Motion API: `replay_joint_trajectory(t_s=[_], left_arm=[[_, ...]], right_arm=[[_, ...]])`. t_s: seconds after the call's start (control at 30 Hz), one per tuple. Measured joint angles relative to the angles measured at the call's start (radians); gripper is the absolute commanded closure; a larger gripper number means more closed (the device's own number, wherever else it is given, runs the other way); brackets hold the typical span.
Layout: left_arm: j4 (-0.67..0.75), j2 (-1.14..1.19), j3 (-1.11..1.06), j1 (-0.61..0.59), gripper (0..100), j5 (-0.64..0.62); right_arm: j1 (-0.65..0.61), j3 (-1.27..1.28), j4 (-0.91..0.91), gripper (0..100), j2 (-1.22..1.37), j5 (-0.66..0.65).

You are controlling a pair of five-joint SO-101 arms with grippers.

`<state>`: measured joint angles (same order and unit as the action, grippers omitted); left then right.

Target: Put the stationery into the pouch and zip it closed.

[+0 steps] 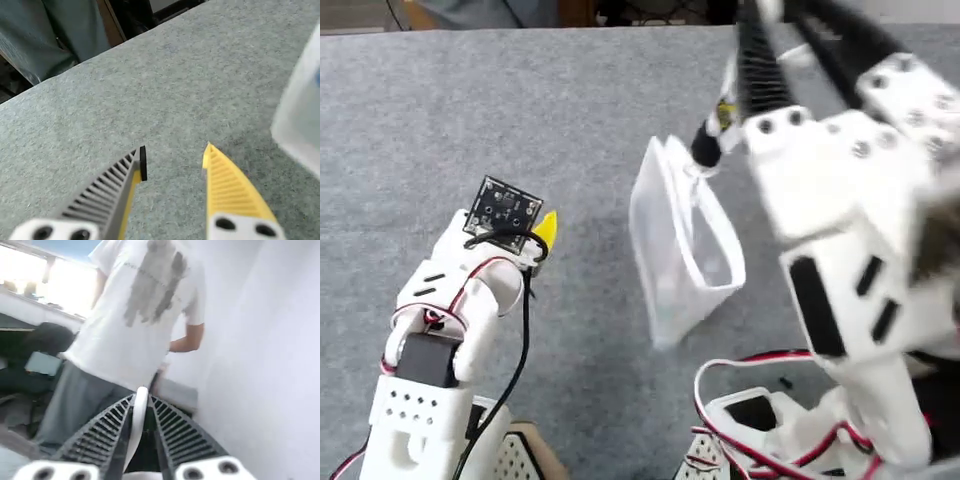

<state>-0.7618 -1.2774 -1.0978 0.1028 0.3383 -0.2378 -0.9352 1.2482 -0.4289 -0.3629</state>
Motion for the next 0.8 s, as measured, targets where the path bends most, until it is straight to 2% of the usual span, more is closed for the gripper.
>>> replay_joint_trajectory(t_s=[0.23, 0.5, 0.6, 0.67, 0.8], left_arm=[[0.000, 0.000, 0.000, -0.002, 79, 0.000], [0.000, 0.000, 0.000, -0.002, 79, 0.002], [-0.015, 0.000, 0.000, -0.002, 79, 0.002], [-0.094, -0.006, 0.012, 0.021, 79, 0.000], [-0.368, -0.100, 0.114, 0.144, 79, -0.002]], right_arm=[[-0.006, 0.003, 0.038, 98.7, 0.015, -0.051], [-0.405, 0.100, 0.315, 98.7, 0.015, -0.052], [-0.460, 0.094, 0.384, 98.7, 0.017, -0.054], [-0.463, 0.077, 0.410, 98.7, 0.015, -0.054], [-0.434, 0.055, 0.428, 98.7, 0.012, -0.054]])
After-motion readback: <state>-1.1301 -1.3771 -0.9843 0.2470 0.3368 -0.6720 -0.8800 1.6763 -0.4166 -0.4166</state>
